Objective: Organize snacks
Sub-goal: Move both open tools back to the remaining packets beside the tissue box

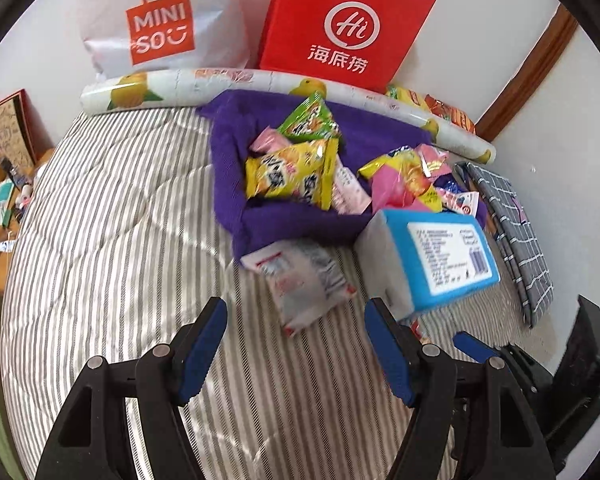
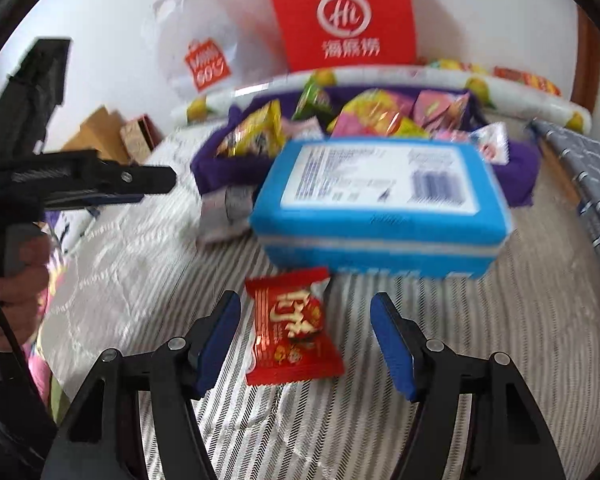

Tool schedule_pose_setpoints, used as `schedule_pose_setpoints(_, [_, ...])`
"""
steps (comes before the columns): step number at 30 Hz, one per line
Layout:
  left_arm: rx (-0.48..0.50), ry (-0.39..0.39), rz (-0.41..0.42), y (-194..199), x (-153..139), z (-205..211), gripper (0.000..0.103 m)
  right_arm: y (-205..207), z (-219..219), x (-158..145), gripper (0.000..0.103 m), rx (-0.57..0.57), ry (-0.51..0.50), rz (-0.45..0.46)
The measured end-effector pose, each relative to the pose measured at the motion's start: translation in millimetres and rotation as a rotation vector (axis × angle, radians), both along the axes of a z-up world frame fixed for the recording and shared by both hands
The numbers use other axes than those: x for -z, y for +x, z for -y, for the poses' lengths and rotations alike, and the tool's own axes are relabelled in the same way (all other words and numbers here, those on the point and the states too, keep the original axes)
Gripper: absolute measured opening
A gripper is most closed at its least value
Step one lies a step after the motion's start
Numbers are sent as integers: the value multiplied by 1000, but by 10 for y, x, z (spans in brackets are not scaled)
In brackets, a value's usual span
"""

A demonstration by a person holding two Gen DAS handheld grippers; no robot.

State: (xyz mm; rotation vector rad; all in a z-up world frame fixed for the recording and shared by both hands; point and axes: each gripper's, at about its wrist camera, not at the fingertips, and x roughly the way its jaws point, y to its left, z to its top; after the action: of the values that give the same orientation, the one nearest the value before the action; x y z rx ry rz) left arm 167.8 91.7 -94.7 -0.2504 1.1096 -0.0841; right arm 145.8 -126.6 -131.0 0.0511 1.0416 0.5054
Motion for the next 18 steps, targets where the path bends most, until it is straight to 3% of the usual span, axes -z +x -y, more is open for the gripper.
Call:
schedule_pose_setpoints(7, [-18,8,-5,-154,76,-45,69,-47,-173,218,67,-28,-39,-14])
schedule_pose_setpoints(11, [-20,-1,-6,-187,124,-22,69,-123,-243,244,50,-19,-134,60])
schedule_pose_setpoints(12, [-21,-4,-8,-193,139,-14,69,-141,-238,245,50,-11,-141,73])
schedule_pose_setpoints(18, [-37,-16,-21,-215,274,19,69,-172,-33,205,49,24,-109,87])
